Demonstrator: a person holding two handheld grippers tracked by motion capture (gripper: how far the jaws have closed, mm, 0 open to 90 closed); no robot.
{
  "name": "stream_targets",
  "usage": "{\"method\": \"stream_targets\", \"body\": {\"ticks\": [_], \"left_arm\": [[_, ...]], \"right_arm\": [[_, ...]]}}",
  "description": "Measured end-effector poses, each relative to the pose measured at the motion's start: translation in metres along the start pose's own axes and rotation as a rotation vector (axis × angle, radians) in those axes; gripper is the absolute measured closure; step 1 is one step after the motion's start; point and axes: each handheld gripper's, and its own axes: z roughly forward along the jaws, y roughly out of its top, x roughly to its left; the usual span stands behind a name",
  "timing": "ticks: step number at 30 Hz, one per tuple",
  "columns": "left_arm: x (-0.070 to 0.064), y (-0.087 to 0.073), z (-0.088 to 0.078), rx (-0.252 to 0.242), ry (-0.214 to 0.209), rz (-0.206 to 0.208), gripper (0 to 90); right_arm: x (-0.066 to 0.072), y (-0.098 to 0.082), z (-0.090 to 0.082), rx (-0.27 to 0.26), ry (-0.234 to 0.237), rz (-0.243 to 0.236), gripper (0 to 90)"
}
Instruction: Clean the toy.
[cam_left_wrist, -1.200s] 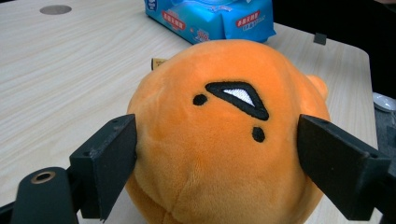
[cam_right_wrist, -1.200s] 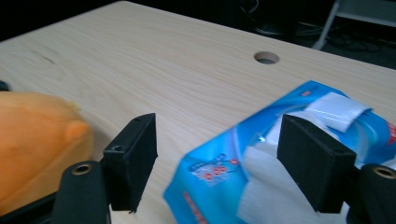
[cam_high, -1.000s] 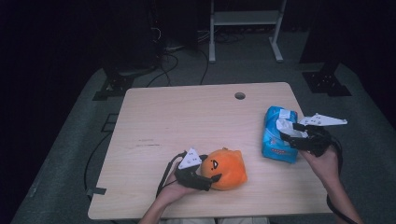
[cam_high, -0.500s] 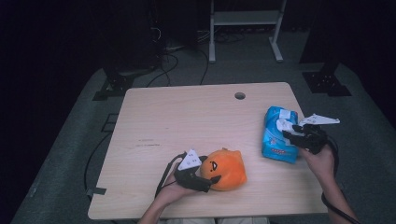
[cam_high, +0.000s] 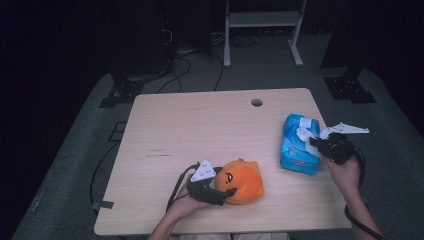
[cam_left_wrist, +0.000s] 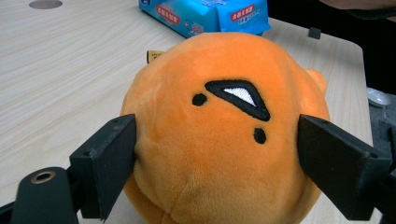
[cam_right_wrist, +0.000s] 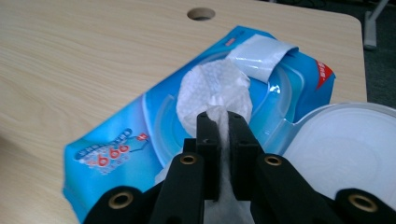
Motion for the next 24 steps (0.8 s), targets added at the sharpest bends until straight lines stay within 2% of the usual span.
{"method": "stream_targets", "body": {"ticks": [5,11,16,20,24], "left_arm": [[0.000,0.000,0.000,0.001,0.001,0.002,14.0],[0.000,-0.001,-0.001,0.001,0.001,0.002,14.0],[0.000,-0.001,-0.001,-0.001,0.000,0.000,14.0],[0.000,-0.001,-0.001,0.000,0.003,0.002,14.0],[0.000,-0.001,-0.001,-0.001,0.004,0.001,14.0]], "right_arm": [[0.010,0.006,-0.014,-0.031,0.046,-0.023,85.5],[0.020,0.010,-0.040,-0.099,0.109,-0.031,85.9],[0.036,0.011,-0.061,-0.155,0.176,-0.055,86.0],[0.056,0.013,-0.079,-0.181,0.234,-0.097,86.0],[0.084,0.013,-0.096,-0.208,0.320,-0.149,86.0]]}}
